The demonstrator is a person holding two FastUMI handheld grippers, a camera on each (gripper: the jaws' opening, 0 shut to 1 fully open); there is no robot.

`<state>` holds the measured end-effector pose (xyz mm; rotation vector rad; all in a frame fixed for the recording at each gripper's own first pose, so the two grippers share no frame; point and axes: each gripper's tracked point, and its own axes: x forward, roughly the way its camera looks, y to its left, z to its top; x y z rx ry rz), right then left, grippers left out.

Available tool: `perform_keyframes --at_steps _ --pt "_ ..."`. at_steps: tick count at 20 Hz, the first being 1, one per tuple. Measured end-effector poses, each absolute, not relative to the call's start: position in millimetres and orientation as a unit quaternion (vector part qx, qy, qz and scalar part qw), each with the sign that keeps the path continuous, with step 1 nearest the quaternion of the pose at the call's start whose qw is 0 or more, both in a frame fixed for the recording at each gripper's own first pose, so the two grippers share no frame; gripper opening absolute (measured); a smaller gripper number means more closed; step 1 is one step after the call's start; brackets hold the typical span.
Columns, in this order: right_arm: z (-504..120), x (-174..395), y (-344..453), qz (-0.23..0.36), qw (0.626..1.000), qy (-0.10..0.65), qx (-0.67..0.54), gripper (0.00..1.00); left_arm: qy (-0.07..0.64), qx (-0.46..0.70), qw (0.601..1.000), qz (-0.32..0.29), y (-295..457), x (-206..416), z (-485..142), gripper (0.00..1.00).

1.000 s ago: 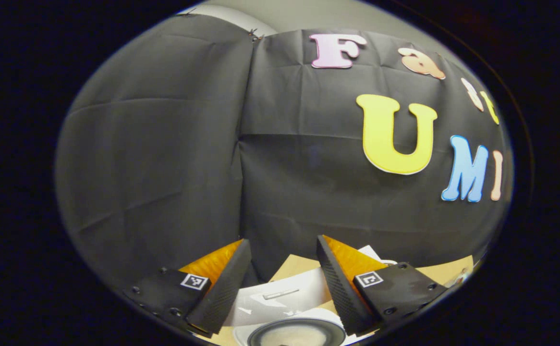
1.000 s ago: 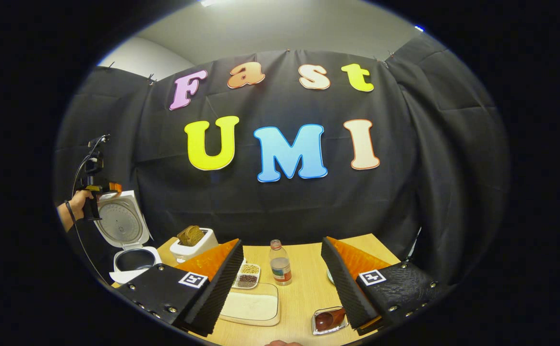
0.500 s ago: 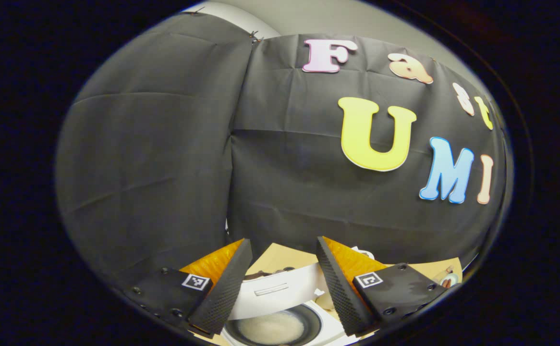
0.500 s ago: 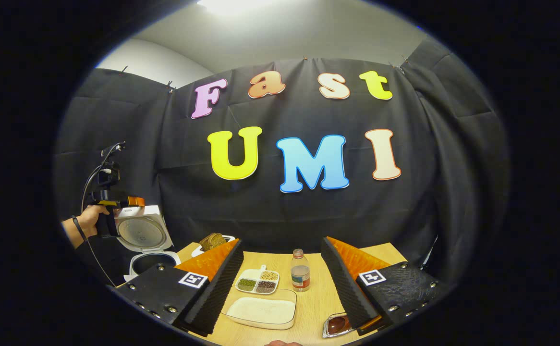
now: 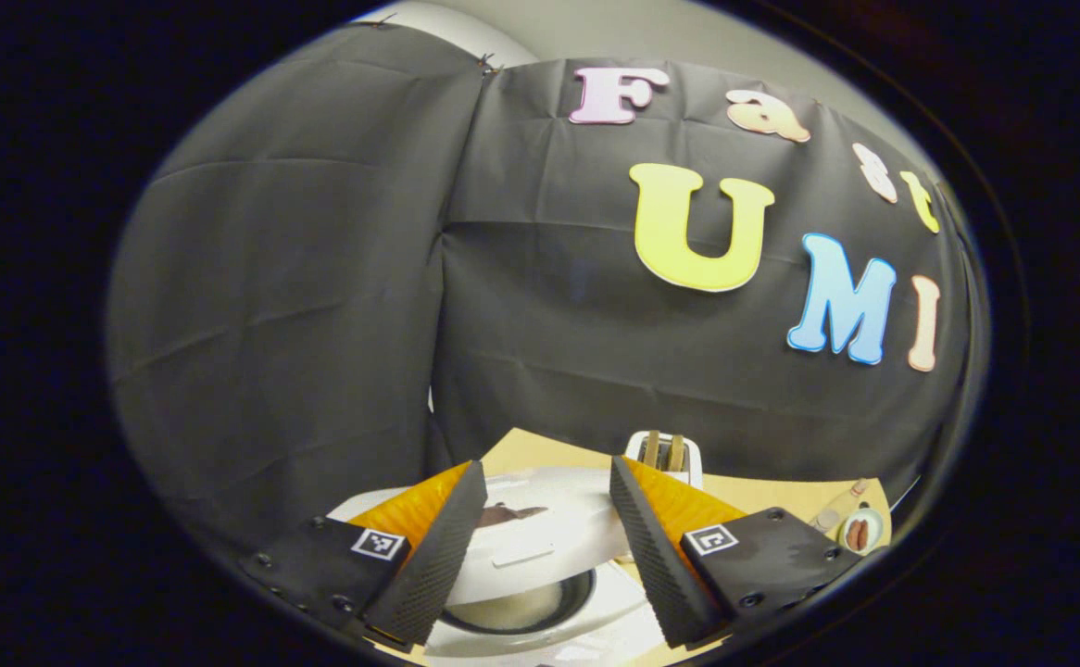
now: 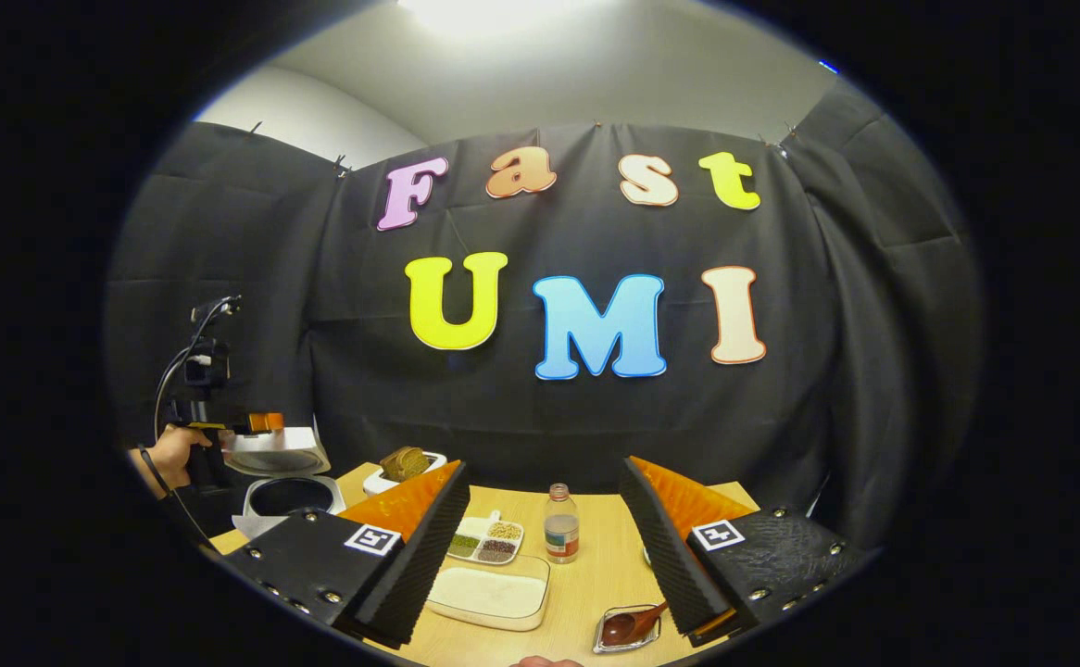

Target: Close the left gripper, press the button to open the rice cooker; take a wooden spoon from the chopstick holder with the right hand, scoop a spoonful of rice and pour it into the rice cooker, then put the wooden spoon back into the chopstick holder.

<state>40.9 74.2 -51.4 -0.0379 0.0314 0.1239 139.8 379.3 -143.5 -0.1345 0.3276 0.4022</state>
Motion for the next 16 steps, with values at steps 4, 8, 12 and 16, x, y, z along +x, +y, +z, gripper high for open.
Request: perform_keyframes --at_steps 4,8,12,16 --pt "-49.9 36.8 67.1 0.056 0.998 0.018 -0.025 0.98 0.171 -0.072 0.962 0.199 367.7 119.8 -161.2 0.95" --pt "-45.6 36.4 72.5 0.062 0.998 0.013 -0.029 0.98 0.18 -0.084 0.96 0.195 363.3 114.7 -171.7 0.95" --pt "-44.0 35.6 84.7 0.076 0.997 0.013 -0.031 0.98 0.186 -0.08 0.961 0.188 358.2 111.1 -185.1 0.92" --pt "-28.9 29.9 100.2 0.105 0.994 -0.003 -0.03 0.98 0.188 -0.073 0.963 0.179 351.9 101.6 -196.6 0.95"
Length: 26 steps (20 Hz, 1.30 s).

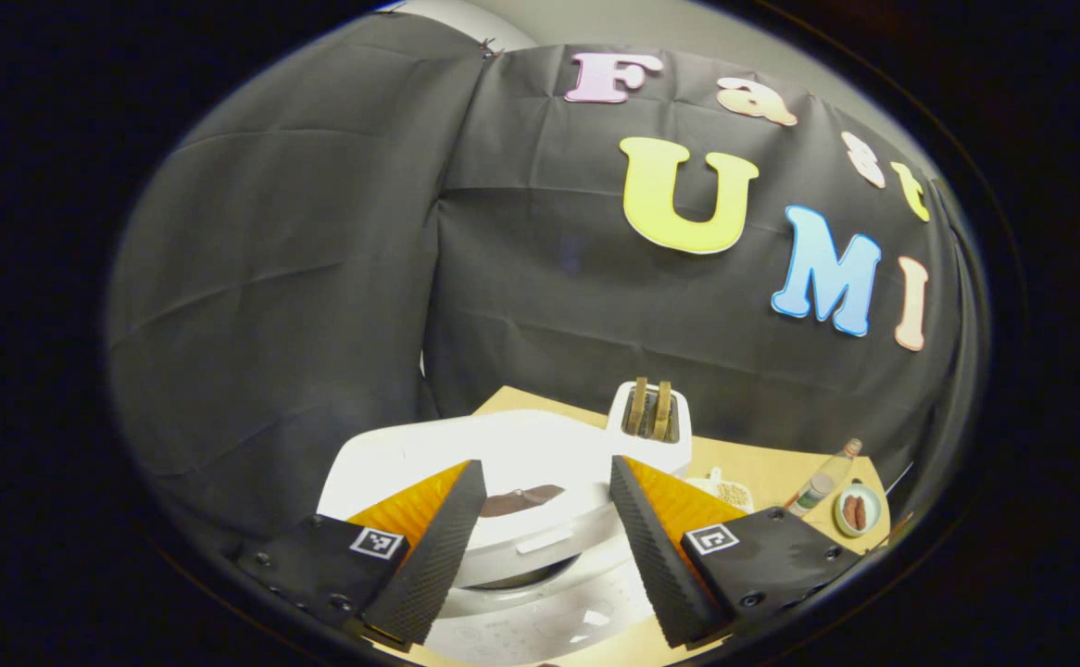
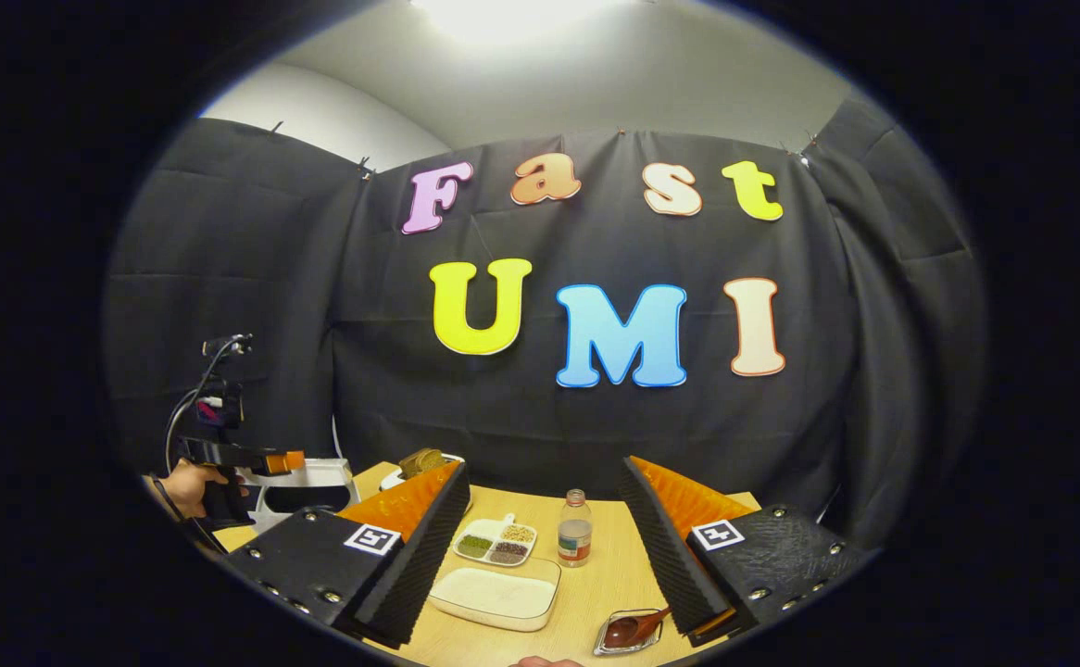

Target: Close the left gripper, press the button to open the rice cooker; take a wooden spoon from the chopstick holder with the right hand, scoop a spoonful of rice and pour it into the rice cooker, then put the wooden spoon back into the chopstick holder.

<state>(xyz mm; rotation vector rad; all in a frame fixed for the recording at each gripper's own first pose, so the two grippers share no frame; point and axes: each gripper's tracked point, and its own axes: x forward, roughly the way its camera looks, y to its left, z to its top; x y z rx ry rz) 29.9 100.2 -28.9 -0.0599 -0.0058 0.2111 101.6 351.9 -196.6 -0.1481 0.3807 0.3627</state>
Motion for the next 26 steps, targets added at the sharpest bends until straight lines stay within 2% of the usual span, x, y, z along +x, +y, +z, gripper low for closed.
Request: perform_keyframes --at_steps 1,4,6,7,10,15,16,17,20,21,22,23,25,26 --pt "-22.9 28.0 102.9 0.108 0.994 -0.009 -0.028 0.98 0.187 -0.068 0.964 0.178 350.6 100.7 -199.2 0.92" --pt "-13.8 23.1 112.7 0.118 0.993 -0.011 -0.003 0.98 0.196 -0.061 0.963 0.173 345.0 98.2 -215.2 0.95" --pt "-10.8 19.8 114.2 0.12 0.993 -0.011 0.012 0.98 0.208 -0.056 0.962 0.169 340.4 93.8 -230.1 0.92" --pt "-9.7 17.8 112.9 0.117 0.993 -0.012 0.009 0.98 0.215 -0.055 0.961 0.168 338.1 91.7 -237.5 0.95" --pt "-10.4 14.5 113.0 0.115 0.993 -0.01 -0.001 0.98 0.229 -0.05 0.958 0.166 335.7 89.4 -253.5 0.92" --pt "-14.7 9.9 110.5 0.105 0.994 -0.003 -0.002 0.98 0.243 -0.043 0.955 0.167 338.1 87.9 -264.4 0.92" --pt "-16.2 9.3 110.6 0.104 0.995 -0.001 -0.003 0.98 0.247 -0.044 0.953 0.168 339.2 87.1 -266.2 0.95" --pt "-17.0 9.2 109.8 0.103 0.995 0.0 -0.004 0.98 0.249 -0.045 0.952 0.17 340.5 86.7 -266.7 0.92" --pt "-20.5 8.1 113.4 0.102 0.995 0.006 -0.004 0.98 0.271 -0.028 0.944 0.186 347.5 83.7 -280.4 0.98" --pt "-21.6 7.5 115.2 0.102 0.995 0.007 -0.003 0.98 0.278 -0.029 0.941 0.192 346.3 81.0 -282.2 0.95" --pt "-21.9 7.3 116.0 0.1 0.995 0.007 -0.004 0.98 0.272 -0.025 0.942 0.193 345.3 79.2 -278.2 1.0" --pt "-23.3 6.3 116.8 0.098 0.995 0.008 -0.005 0.98 0.278 -0.032 0.94 0.196 344.2 75.3 -279.9 0.95" --pt "-25.4 2.7 120.4 0.097 0.995 0.009 -0.003 0.98 0.276 -0.037 0.941 0.191 342.6 75.4 -281.9 0.93" --pt "-26.1 0.9 123.3 0.099 0.995 0.01 -0.003 0.98 0.272 -0.03 0.944 0.185 344.0 76.5 -280.6 0.96"
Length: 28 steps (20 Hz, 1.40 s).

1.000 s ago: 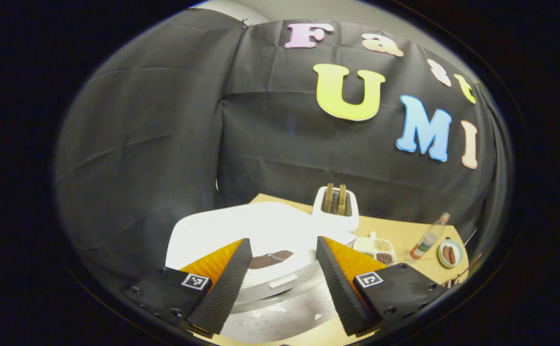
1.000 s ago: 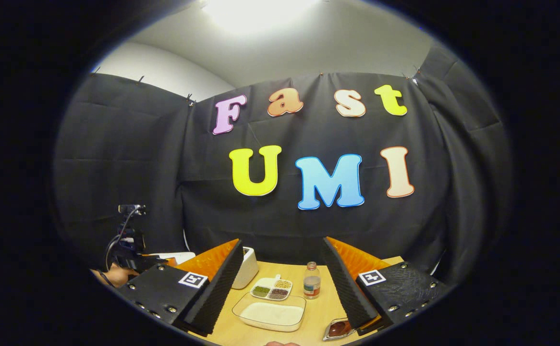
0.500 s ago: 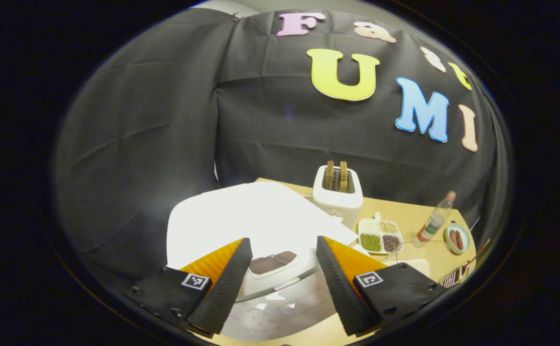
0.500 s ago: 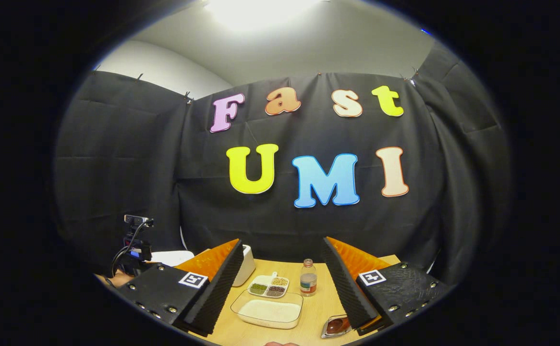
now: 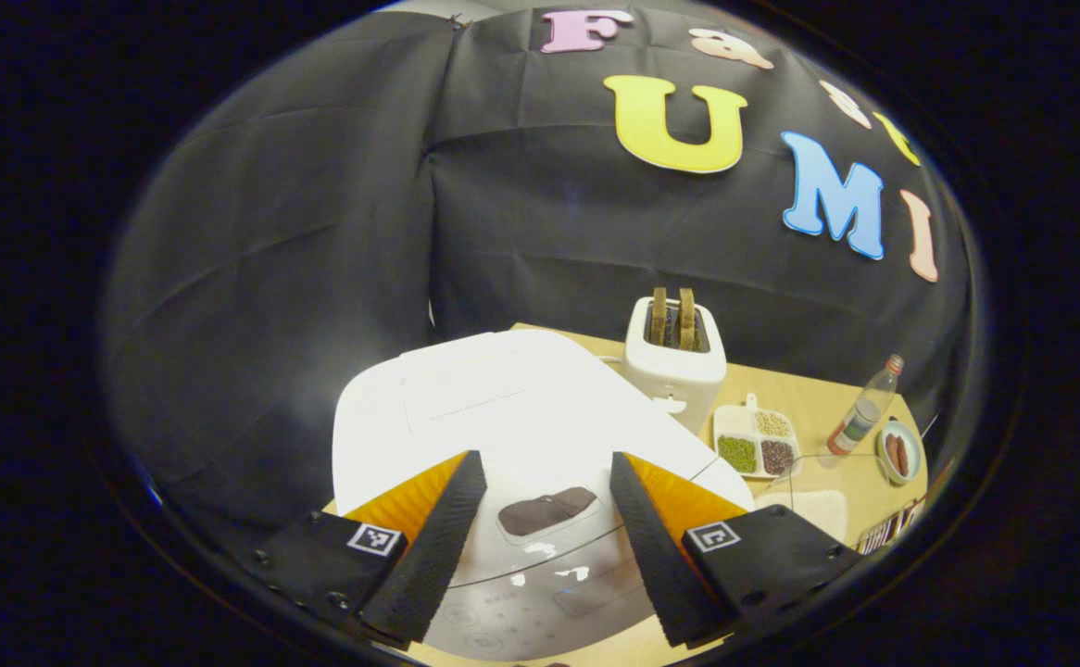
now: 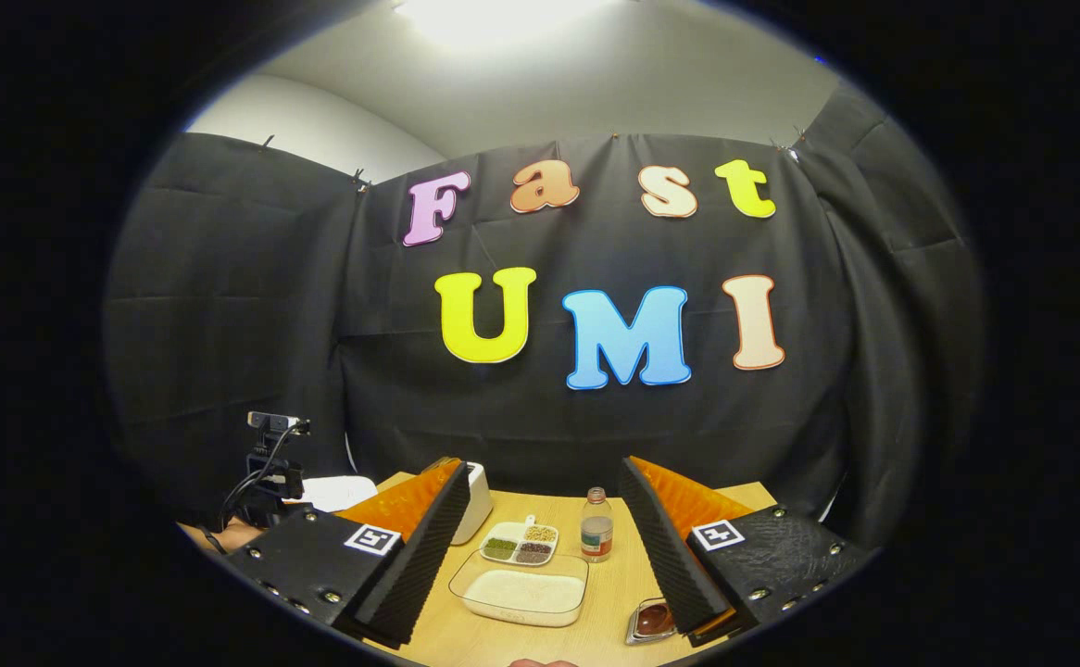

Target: Close the left gripper, press the button to open the rice cooker; take a wooden spoon from the chopstick holder with the right hand, scoop a spoonful of rice and pour it into the rice cooker, then put the wooden spoon back into the chopstick holder.

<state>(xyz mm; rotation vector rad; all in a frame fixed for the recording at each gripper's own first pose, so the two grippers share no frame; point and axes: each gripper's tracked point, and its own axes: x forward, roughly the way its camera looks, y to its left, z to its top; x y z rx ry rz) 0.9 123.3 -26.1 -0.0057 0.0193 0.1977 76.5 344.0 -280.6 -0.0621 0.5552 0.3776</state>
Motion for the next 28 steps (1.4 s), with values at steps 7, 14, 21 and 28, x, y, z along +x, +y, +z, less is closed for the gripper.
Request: perform_keyframes --at_steps 7,14,21,28 --pt "-25.0 -6.7 125.0 0.1 0.995 0.01 0.001 0.98 0.264 -0.057 0.95 0.159 337.9 71.7 -260.7 0.94" --pt "-11.4 -12.5 111.8 0.084 0.996 -0.017 -0.007 0.98 0.106 -0.019 0.988 0.11 271.5 46.9 -116.3 0.96" --pt "-2.4 -6.5 82.3 0.038 0.999 -0.019 0.011 0.98 -0.008 -0.016 0.999 0.047 168.3 7.5 4.5 0.97" --pt "2.3 -1.2 76.7 0.018 0.999 -0.024 0.015 0.98 -0.02 0.021 0.999 0.017 116.8 -17.3 9.0 0.96"
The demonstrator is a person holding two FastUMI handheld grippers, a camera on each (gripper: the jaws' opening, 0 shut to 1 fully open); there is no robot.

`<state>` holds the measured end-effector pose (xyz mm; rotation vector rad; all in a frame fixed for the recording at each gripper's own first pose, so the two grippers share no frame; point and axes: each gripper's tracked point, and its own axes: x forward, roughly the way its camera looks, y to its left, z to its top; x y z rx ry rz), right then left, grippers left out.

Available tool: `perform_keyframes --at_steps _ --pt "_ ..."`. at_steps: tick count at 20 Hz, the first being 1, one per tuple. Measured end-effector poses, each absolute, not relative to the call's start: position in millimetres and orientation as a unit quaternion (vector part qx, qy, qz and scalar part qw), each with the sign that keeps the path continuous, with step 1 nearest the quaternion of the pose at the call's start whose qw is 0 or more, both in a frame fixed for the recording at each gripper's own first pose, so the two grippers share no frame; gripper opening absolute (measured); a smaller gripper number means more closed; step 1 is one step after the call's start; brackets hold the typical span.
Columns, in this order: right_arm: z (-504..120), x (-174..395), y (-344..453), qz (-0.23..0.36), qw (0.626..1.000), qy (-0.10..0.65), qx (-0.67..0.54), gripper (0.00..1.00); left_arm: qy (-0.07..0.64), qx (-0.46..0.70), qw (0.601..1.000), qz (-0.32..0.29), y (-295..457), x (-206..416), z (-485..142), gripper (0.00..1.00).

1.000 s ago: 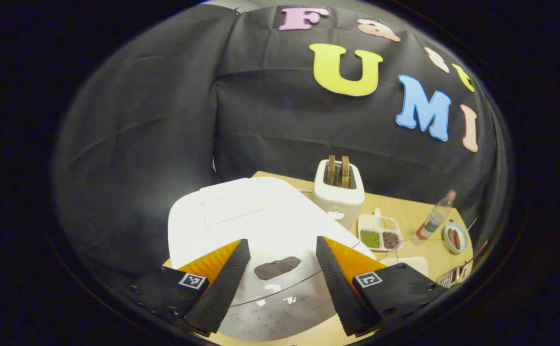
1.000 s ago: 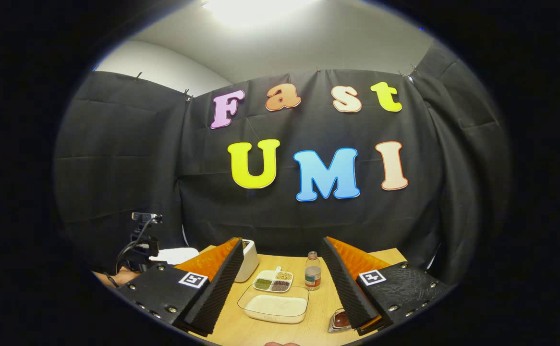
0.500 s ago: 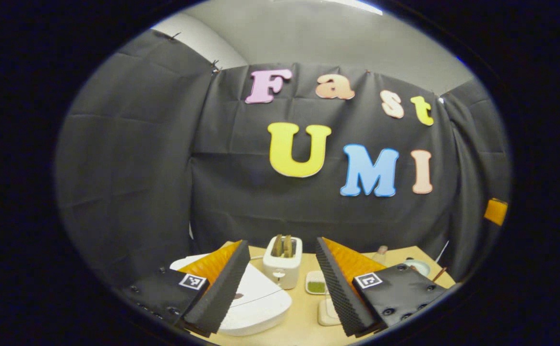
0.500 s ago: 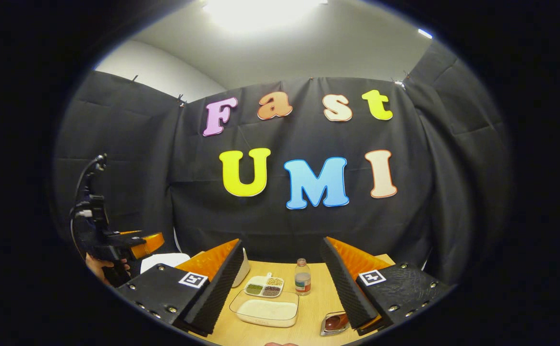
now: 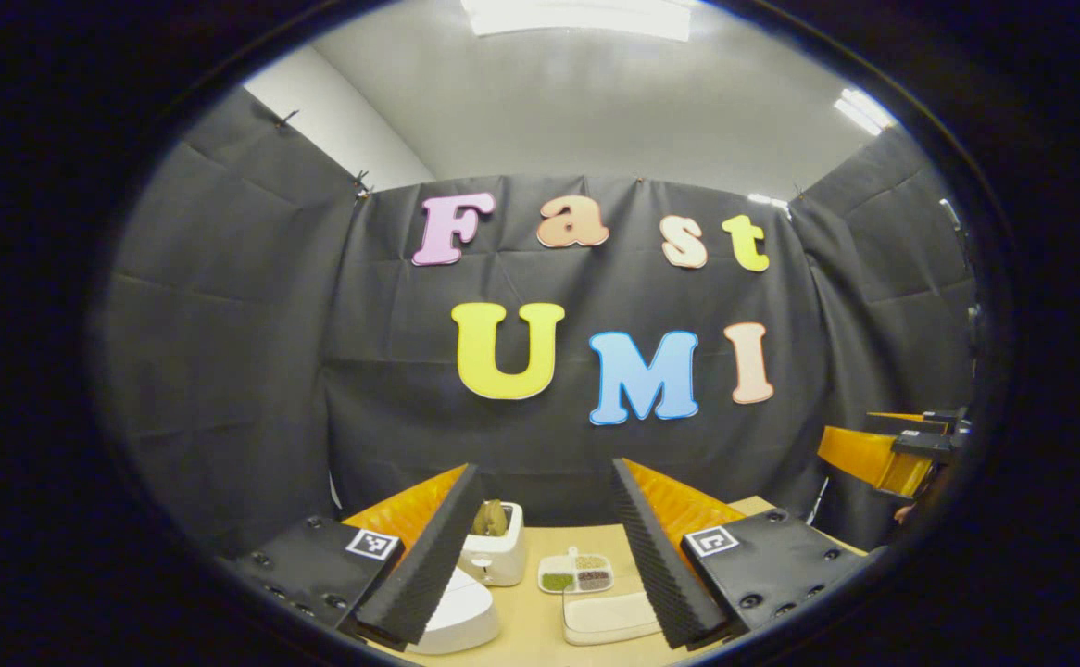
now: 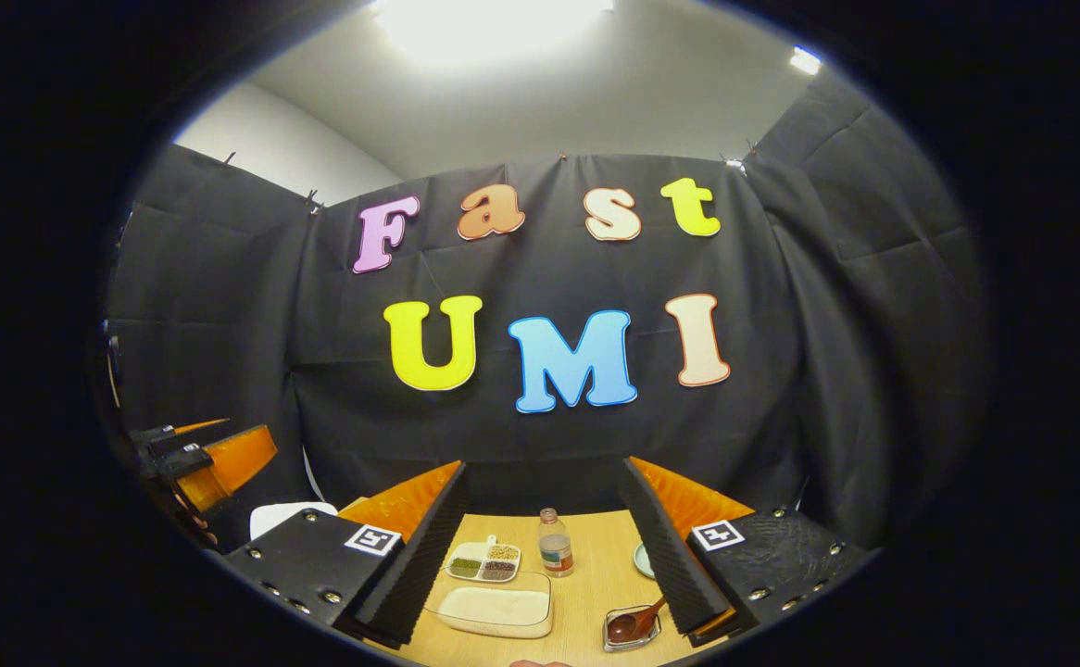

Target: Close the left gripper, press the button to open the rice cooker; take a wooden spoon from the chopstick holder with the right hand, scoop a spoonful of rice and pour it into the rice cooker, then put the wooden spoon back into the chopstick holder.

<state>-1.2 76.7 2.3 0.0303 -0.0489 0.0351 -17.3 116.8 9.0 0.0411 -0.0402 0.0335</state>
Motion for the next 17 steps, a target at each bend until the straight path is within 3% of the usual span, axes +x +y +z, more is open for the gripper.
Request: perform_keyframes --at_steps 17 --pt "4.6 -6.9 105.2 0.001 1.0 -0.027 0.001 0.98 -0.016 0.01 0.999 -0.031 129.5 -11.8 -4.2 0.95"
